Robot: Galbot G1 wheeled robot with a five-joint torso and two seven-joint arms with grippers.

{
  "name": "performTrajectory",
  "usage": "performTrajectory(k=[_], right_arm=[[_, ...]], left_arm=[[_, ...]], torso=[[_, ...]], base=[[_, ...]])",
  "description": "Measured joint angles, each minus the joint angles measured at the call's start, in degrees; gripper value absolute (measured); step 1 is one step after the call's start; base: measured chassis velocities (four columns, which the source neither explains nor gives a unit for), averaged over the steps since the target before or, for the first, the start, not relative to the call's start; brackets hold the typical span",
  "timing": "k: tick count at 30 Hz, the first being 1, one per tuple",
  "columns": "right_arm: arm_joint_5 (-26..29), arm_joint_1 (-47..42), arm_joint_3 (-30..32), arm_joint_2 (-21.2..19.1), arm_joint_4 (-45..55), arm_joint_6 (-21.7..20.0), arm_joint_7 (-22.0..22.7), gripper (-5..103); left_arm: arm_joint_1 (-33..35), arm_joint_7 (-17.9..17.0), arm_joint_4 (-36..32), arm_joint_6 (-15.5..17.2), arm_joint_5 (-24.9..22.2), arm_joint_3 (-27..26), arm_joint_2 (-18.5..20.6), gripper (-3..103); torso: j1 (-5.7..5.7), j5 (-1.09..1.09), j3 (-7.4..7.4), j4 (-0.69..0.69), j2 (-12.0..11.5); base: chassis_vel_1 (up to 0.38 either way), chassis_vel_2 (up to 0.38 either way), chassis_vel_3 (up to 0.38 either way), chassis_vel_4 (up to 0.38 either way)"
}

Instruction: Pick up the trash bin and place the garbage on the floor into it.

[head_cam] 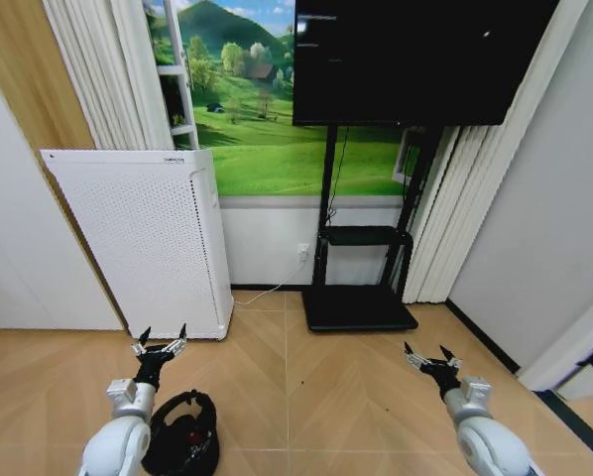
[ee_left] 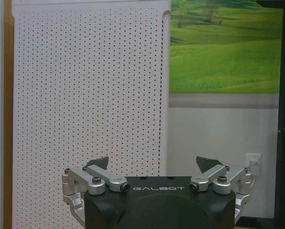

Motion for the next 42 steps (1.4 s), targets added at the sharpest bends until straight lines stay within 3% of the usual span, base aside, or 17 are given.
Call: performTrajectory(k=[10, 15, 42], right_arm=[[0.0, 0.0, 0.0, 0.0, 0.0, 0.0, 0.0, 100], [0.0, 0.0, 0.0, 0.0, 0.0, 0.0, 0.0, 100], [0.0, 0.0, 0.0, 0.0, 0.0, 0.0, 0.0, 100]], left_arm=[[0.0, 0.0, 0.0, 0.0, 0.0, 0.0, 0.0, 100], [0.0, 0.0, 0.0, 0.0, 0.0, 0.0, 0.0, 100], [0.0, 0.0, 0.0, 0.0, 0.0, 0.0, 0.0, 100]], torso=[[0.73, 0.0, 1.43, 0.0, 2.1], [1.61, 0.0, 2.83, 0.01, 4.5], [3.78, 0.0, 6.58, 0.0, 10.4]], base=[[0.0, 0.0, 0.0, 0.0], [0.0, 0.0, 0.0, 0.0], [0.0, 0.0, 0.0, 0.0]])
